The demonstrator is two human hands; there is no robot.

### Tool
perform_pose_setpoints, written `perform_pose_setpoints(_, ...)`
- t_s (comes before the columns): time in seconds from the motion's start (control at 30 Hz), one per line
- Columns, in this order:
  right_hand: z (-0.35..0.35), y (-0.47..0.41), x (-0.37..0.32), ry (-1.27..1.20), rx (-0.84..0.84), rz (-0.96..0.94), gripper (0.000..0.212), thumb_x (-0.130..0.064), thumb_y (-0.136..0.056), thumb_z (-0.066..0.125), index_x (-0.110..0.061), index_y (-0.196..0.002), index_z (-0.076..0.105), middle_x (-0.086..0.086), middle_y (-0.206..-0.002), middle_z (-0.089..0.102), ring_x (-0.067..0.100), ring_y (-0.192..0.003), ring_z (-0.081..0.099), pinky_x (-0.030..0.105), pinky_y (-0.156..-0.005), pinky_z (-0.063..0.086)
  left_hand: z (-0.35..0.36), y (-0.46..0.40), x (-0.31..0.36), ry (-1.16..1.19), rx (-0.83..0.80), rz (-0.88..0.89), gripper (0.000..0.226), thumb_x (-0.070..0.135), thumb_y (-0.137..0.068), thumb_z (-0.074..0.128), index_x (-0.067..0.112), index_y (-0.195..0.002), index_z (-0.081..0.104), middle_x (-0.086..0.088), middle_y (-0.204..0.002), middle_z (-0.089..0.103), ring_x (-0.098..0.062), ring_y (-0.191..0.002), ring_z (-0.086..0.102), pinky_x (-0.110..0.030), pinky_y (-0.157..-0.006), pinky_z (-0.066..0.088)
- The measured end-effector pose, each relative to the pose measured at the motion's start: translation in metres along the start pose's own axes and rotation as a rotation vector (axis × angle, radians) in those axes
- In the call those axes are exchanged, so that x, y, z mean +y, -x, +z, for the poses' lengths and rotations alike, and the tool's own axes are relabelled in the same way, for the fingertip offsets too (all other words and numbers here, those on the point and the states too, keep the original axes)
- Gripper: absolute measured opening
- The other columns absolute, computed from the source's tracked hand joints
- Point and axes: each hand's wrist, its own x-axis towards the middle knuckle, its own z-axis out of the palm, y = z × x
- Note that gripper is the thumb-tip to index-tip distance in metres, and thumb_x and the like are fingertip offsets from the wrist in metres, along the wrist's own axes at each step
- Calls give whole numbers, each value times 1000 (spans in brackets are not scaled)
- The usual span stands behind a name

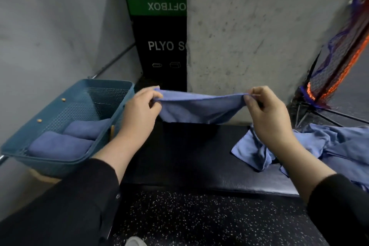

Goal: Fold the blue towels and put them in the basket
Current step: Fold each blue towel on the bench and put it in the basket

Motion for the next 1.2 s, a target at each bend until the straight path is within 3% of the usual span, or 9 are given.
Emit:
perform_pose_setpoints(0.1, 3, 37, 25, 150, -139, 22, 5, -20, -95, 65, -16, -95, 68, -4, -74, 63, 17, -72, 58, 16, -61, 34, 0, 42, -15, -150, -90, 2, 20, 1, -89, 63, 13, -100, 73, 5, -101, 65, -15, -92, 60, -16, -72, 36)
perform_pose_setpoints(0.23, 11, 81, 57, 308, -448, 1, 11, -28, -94, 66, -20, -85, 68, -6, -71, 63, 15, -71, 58, 16, -64, 39, 10, 71, -56, -240, -361, -59, 13, 7, -89, 64, 18, -88, 70, 9, -102, 62, -17, -94, 60, -38, -84, 49)
perform_pose_setpoints(0.33, 20, 91, 71, 383, -476, -223, 15, -25, -90, 71, -18, -79, 64, -9, -92, 65, 19, -88, 58, 36, -79, 45, 10, 80, -65, -323, -533, -26, 25, 18, -91, 67, 25, -70, 57, 13, -122, 57, -12, -109, 53, -34, -94, 44)
perform_pose_setpoints(0.43, 24, 91, 73, 295, -674, -123, 15, -35, -98, 57, -24, -87, 57, -7, -89, 63, 16, -89, 60, 30, -79, 42, 16, 87, -74, -320, -705, -66, 27, 33, -93, 60, 20, -70, 54, 14, -129, 57, -7, -118, 52, -34, -103, 42)
perform_pose_setpoints(0.57, 34, 75, 78, 377, -758, -25, 17, -43, -101, 47, -29, -92, 52, -4, -77, 64, 14, -73, 58, 32, -69, 43, 30, 85, -83, -306, -816, -148, 47, 61, -81, 39, 16, -75, 50, 2, -76, 58, -15, -72, 53, -44, -73, 50)
perform_pose_setpoints(0.73, 49, 52, 94, 332, -816, 24, 22, -41, -100, 49, -27, -83, 51, -4, -71, 60, 17, -72, 56, 29, -70, 44, 45, 77, -86, -337, -843, -155, 42, 50, -93, 53, 19, -66, 42, 5, -66, 49, -17, -64, 49, -41, -63, 44)
perform_pose_setpoints(0.87, 50, 45, 103, 339, -999, 112, 38, -58, -94, 52, -24, -81, 62, -9, -63, 54, 8, -62, 49, 27, -65, 43, 52, 63, -82, -372, -868, -174, 63, 70, -88, 48, 12, -66, 45, 4, -58, 44, -11, -56, 42, -34, -58, 36)
perform_pose_setpoints(1.1, 63, 26, 136, 429, -569, -33, 19, -26, -99, 53, -16, -97, 69, 0, -92, 63, 25, -89, 61, 39, -81, 48, 78, 50, -67, -711, -918, -39, 41, 52, -101, 46, 25, -73, 60, 8, -82, 56, -18, -90, 55, -36, -83, 36)
perform_pose_setpoints(1.2, 63, 24, 160, 578, -651, 9, 26, -22, -99, 44, -20, -115, 64, 2, -114, 62, 26, -102, 60, 41, -85, 49, 95, 52, -66, -695, -874, 7, 30, 54, -95, 57, 31, -112, 67, 7, -115, 53, -17, -117, 52, -38, -96, 36)
